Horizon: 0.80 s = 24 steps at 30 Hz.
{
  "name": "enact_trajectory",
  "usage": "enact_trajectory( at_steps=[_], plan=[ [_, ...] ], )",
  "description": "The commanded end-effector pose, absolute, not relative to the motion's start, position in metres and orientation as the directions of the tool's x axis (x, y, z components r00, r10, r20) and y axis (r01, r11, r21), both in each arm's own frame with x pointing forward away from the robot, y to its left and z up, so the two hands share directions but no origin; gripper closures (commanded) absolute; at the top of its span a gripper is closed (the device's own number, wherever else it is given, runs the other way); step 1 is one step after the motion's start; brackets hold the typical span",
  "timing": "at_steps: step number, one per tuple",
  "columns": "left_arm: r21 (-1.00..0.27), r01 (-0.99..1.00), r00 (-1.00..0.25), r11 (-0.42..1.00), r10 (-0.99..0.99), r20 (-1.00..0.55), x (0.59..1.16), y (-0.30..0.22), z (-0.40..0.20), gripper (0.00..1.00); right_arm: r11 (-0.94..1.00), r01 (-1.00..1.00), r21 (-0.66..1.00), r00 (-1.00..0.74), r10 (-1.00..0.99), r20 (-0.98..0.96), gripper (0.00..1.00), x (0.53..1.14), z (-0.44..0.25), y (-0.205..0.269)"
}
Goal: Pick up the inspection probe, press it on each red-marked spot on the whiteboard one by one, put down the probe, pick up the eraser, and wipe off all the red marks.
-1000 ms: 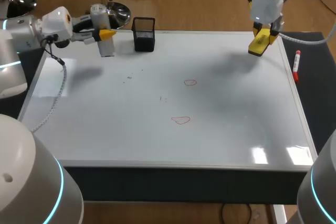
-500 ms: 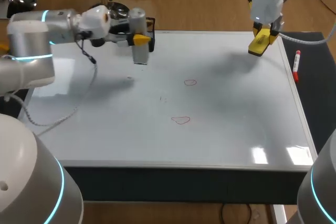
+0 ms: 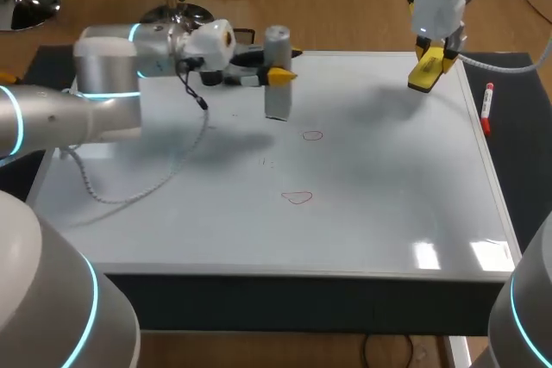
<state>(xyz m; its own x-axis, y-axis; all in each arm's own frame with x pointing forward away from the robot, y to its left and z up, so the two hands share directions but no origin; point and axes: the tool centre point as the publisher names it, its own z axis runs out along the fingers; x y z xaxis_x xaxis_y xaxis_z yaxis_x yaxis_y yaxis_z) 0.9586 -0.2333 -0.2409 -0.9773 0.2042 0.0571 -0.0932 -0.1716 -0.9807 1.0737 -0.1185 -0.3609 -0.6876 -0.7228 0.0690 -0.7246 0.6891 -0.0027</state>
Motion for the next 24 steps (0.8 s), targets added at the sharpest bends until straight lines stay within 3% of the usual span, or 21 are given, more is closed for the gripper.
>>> enact_trajectory(
  at_steps=[1, 24],
  plan=[
    [-0.976, -0.106, -0.966, -0.19, 0.254, 0.055, 0.966, -0.253, -0.25, 1.0, 0.688, -0.726, -0.002, -0.686, -0.724, 0.073, 1.0, 1.075, -0.36, -0.119],
    [-0.979, -0.137, -0.948, -0.15, 0.305, 0.086, 0.948, -0.293, -0.279, 1.0, 0.688, -0.726, -0.002, -0.686, -0.724, 0.073, 1.0, 1.075, -0.36, -0.119]
  ],
)
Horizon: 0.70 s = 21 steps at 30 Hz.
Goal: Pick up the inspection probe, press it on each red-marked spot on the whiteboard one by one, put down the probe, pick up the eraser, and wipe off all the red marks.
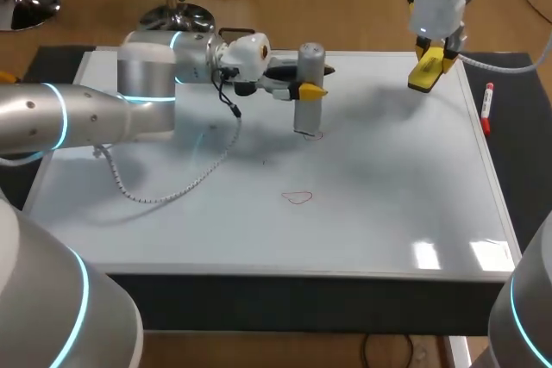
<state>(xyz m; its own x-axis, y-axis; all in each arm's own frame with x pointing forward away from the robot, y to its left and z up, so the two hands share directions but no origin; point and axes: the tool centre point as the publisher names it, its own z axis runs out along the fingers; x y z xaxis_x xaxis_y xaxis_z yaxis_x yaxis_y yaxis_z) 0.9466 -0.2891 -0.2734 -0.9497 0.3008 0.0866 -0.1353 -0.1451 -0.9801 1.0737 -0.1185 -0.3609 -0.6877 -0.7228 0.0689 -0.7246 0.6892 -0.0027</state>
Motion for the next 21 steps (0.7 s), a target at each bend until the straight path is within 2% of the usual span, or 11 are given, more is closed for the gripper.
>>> enact_trajectory(
  at_steps=[1, 21],
  plan=[
    [-0.979, -0.136, -0.948, -0.149, 0.305, 0.086, 0.948, -0.294, -0.28, 1.0, 0.688, -0.726, -0.002, -0.686, -0.724, 0.073, 1.0, 1.075, -0.36, -0.119],
    [-0.981, -0.132, -0.948, -0.144, 0.306, 0.083, 0.946, -0.295, -0.296, 1.0, 0.688, -0.726, -0.002, -0.686, -0.724, 0.073, 1.0, 1.075, -0.36, -0.119]
  ],
)
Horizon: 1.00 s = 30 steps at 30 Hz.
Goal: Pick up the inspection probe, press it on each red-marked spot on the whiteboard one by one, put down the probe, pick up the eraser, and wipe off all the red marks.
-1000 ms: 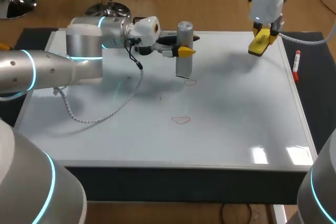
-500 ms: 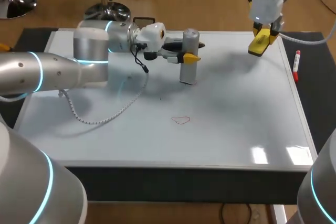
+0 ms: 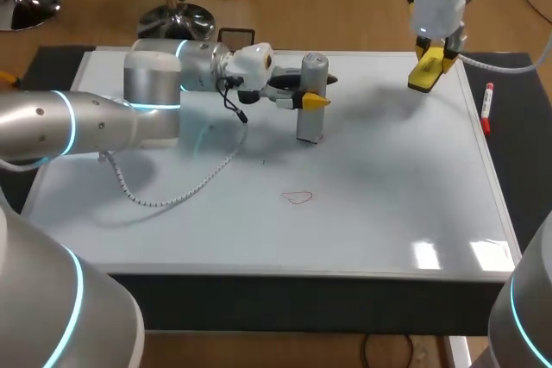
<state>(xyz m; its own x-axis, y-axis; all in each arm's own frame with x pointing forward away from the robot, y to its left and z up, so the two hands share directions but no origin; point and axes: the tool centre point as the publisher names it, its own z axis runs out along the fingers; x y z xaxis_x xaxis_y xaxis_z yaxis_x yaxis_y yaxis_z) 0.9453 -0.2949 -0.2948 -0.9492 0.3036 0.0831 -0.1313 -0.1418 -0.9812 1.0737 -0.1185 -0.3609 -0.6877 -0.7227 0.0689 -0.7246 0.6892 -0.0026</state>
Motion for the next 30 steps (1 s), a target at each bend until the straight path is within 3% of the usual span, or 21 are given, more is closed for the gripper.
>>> enact_trajectory(
  at_steps=[1, 18, 30],
  plan=[
    [-0.98, -0.134, -0.948, -0.145, 0.306, 0.084, 0.946, -0.295, -0.297, 1.0, 0.688, -0.726, -0.002, -0.686, -0.724, 0.073, 1.0, 1.075, -0.36, -0.119],
    [-0.979, -0.132, -0.95, -0.155, 0.302, 0.081, 0.943, -0.295, -0.295, 1.0, 0.688, -0.726, -0.002, -0.686, -0.724, 0.073, 1.0, 1.075, -0.36, -0.119],
    [-0.971, -0.093, -0.966, -0.219, 0.257, 0.035, 0.948, -0.273, -0.262, 1.0, 0.688, -0.726, -0.002, -0.686, -0.724, 0.073, 1.0, 1.075, -0.36, -0.119]
  ],
)
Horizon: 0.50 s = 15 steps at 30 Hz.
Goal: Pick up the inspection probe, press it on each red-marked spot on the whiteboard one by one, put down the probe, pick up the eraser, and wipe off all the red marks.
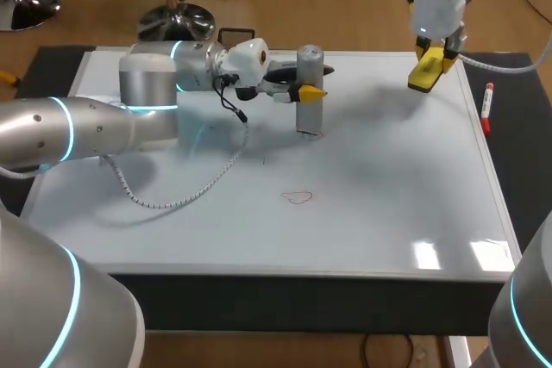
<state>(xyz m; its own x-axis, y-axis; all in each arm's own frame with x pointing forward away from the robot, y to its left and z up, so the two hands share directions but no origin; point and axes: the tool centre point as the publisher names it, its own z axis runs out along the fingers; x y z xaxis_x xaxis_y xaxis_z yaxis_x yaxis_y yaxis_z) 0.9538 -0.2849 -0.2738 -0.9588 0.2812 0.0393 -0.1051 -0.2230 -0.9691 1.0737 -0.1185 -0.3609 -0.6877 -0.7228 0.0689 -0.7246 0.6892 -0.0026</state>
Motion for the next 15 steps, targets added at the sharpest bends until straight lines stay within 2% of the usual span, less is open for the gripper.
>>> enact_trajectory(
  at_steps=[1, 15],
  plan=[
    [-0.971, -0.088, -0.968, -0.22, 0.249, 0.031, 0.948, -0.27, -0.259, 1.0, 0.688, -0.726, -0.002, -0.686, -0.724, 0.073, 1.0, 1.075, -0.36, -0.119],
    [-0.977, -0.022, -0.993, -0.214, 0.116, -0.003, 0.964, -0.197, -0.232, 1.0, 0.688, -0.726, -0.002, -0.686, -0.724, 0.073, 1.0, 1.075, -0.36, -0.119]
  ],
)
